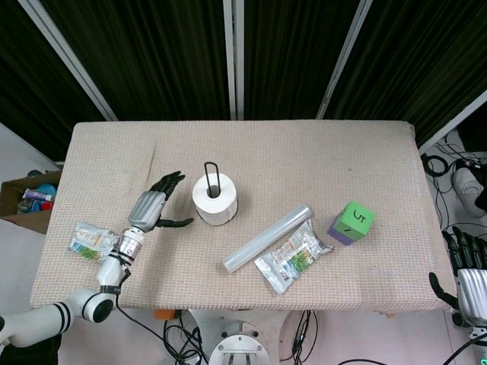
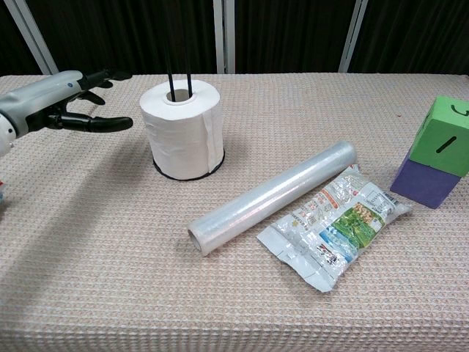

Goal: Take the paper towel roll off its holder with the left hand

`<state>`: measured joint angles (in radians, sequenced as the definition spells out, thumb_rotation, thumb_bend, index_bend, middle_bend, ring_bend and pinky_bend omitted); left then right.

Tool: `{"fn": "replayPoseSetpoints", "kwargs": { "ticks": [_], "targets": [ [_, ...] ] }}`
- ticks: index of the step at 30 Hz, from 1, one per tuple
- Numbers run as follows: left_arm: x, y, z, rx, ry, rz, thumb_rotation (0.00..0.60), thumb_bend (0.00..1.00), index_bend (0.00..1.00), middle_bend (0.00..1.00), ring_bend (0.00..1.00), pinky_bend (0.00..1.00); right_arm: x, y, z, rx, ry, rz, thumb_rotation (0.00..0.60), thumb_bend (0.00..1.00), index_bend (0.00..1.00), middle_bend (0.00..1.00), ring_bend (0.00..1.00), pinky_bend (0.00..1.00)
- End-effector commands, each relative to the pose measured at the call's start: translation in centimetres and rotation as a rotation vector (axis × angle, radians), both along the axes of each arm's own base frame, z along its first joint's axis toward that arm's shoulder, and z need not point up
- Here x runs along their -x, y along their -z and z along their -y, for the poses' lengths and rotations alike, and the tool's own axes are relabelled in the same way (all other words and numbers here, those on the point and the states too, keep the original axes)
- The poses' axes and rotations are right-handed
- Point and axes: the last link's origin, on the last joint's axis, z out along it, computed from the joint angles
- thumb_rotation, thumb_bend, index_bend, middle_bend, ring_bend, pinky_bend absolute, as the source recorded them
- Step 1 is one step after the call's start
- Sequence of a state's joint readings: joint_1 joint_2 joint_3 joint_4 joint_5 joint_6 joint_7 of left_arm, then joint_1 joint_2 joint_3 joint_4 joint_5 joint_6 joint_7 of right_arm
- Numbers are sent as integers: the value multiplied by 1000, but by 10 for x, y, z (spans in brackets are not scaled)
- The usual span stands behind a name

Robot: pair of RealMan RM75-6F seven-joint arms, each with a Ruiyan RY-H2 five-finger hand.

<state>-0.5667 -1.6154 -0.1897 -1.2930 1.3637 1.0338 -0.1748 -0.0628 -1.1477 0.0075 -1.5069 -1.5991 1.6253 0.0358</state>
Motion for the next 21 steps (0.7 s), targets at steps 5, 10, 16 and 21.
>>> {"fn": "replayPoseSetpoints", "kwargs": {
  "ticks": [5,10,16,21],
  "targets": [
    [-5,6,1,7,19,1,241,64,0,0,0,146,2,0,0,-1,8,3,600,297,0,0,0,0],
    [-13,15,-1,12,25,20,239,64,0,0,0,146,5,-1,0,2,12,6,600,297,0,0,0,0],
    [-25,27,-11,-5,-9,80,244,64,0,0,0,146,5,-4,-1,9,10,6,600,297,0,0,0,0],
    [-32,37,-15,11,8,75,242,64,0,0,0,147,10,-5,1,12,25,12,600,297,0,0,0,0]
  ]
}}
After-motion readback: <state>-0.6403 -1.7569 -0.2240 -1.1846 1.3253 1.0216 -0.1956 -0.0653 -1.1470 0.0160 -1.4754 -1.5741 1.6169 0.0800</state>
